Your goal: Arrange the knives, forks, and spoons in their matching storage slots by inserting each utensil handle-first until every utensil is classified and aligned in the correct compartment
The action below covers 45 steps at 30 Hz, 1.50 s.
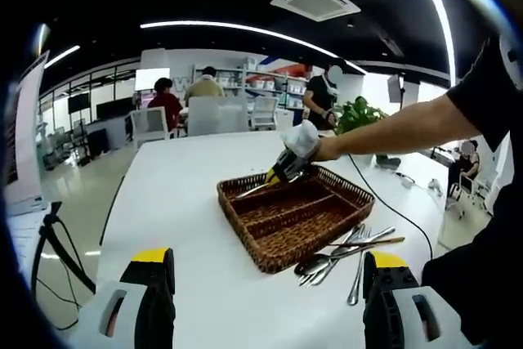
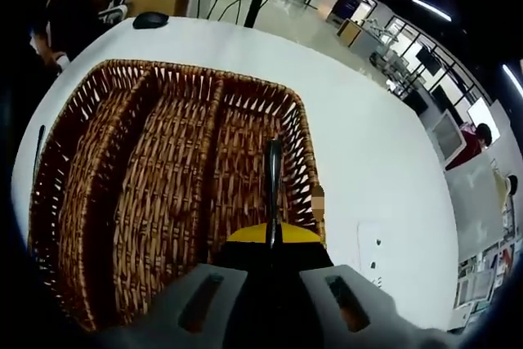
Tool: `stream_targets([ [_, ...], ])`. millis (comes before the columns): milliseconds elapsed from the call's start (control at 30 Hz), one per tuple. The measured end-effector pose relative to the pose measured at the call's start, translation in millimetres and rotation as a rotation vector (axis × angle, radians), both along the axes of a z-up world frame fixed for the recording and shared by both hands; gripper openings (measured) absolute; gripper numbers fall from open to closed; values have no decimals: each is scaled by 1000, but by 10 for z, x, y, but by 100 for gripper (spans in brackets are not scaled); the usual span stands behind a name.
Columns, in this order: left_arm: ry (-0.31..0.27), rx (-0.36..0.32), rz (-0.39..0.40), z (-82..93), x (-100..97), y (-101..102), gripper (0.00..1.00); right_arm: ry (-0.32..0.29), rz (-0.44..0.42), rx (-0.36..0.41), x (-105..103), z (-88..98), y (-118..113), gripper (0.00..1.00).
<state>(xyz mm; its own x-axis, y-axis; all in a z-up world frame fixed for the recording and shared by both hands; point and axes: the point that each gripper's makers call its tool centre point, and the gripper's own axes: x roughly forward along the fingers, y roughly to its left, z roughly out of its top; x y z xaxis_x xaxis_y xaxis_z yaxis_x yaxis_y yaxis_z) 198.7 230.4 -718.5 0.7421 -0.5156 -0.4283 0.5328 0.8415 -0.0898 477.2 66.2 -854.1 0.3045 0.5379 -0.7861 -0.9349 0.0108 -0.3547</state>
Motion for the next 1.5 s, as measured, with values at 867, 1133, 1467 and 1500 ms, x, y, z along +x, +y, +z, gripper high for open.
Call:
stream_targets([
  [867,-1,9,-5,91,-34,20,100,-42,13,26,38,77,32,12],
  [1133,-43,14,-12,279,-14,-39,100,9,-141,183,41,602,56,50],
  [1467,-121,37,-38,478,66,-220,100,97,-299,417,-286,1067,-177,87],
  [1500,-132,39,-38,501,80,-228,100,104,-329,439,-311,1088,-218,89],
])
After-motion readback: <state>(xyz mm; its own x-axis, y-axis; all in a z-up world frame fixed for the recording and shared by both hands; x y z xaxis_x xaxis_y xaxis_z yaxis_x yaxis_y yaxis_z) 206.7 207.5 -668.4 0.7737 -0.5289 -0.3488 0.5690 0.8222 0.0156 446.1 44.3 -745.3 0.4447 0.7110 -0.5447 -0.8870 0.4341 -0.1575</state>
